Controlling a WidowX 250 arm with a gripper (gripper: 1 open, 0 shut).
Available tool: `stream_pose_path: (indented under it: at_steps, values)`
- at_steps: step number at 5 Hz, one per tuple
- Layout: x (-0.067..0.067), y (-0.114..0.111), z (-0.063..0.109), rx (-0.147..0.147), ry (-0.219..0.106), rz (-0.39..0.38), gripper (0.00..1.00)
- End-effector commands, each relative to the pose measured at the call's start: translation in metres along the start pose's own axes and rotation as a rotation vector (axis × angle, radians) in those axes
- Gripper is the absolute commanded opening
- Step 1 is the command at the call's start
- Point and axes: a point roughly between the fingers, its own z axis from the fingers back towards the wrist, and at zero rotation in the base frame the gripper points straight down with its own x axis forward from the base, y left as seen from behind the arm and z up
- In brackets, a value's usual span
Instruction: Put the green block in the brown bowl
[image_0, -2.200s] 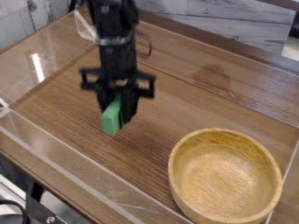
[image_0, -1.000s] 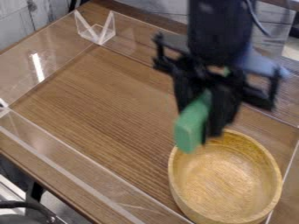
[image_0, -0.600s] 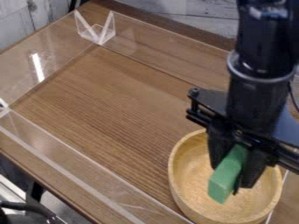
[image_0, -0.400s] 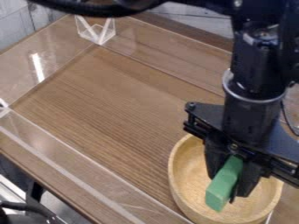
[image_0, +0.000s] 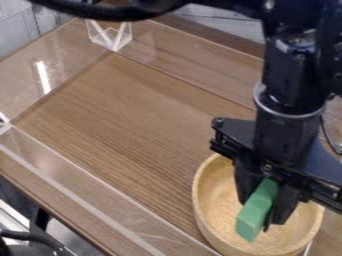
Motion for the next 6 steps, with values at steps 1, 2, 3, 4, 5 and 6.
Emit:
stream_pose_path:
  at_steps: [1,2,3,4,5,6]
  values:
    - [0.007,0.001,0.010,-0.032,-0.049,0.019,0.00]
    - [0.009,0.003,0.010,-0.039,-0.055,0.034,0.00]
    - [0.012,0.005,0.009,-0.045,-0.061,0.046,0.00]
    - [0.016,0.007,0.008,-0.051,-0.067,0.057,0.00]
    - [0.019,0.009,0.007,-0.057,-0.072,0.067,0.00]
    - [0.023,0.011,0.006,-0.064,-0.076,0.074,0.00]
